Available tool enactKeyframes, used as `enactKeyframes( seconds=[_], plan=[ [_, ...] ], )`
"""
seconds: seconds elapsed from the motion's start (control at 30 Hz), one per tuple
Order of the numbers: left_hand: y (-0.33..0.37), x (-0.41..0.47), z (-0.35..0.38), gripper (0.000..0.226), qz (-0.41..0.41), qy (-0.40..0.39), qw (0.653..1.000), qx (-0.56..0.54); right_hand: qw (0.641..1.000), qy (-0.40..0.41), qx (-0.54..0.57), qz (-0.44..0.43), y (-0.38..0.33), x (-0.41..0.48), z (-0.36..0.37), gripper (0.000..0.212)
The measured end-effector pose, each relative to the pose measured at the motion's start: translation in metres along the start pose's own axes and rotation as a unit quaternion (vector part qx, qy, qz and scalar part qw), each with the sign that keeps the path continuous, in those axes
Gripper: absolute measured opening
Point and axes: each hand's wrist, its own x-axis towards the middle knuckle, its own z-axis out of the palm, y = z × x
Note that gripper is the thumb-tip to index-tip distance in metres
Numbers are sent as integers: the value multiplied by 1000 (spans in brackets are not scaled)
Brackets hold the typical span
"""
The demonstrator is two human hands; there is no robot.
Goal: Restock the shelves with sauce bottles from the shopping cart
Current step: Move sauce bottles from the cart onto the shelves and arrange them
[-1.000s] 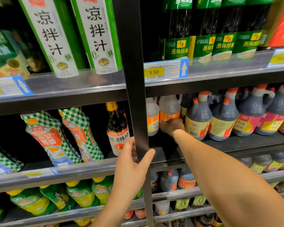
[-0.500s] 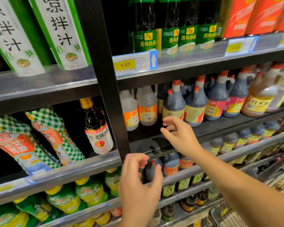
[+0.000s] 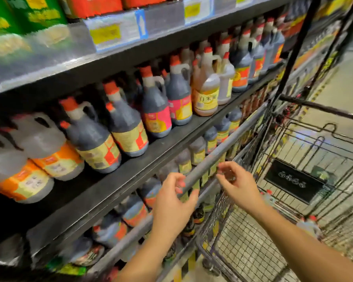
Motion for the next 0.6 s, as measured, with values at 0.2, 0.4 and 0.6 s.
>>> enactKeyframes(
  seconds=[0.2,0.4,0.6],
  plan=[
    [-6,48,123,42,-21,-147,988,37,983,-1,-11,186,140,-9,-39,38],
    [-25,78,248,44,-42,-255,963,83,938,16,-29,344,259,-34,-61,51],
    [-69,89,369,68,-99,-358,917,144,859,-40,-86,504,379,-63,-67,99]
  ],
)
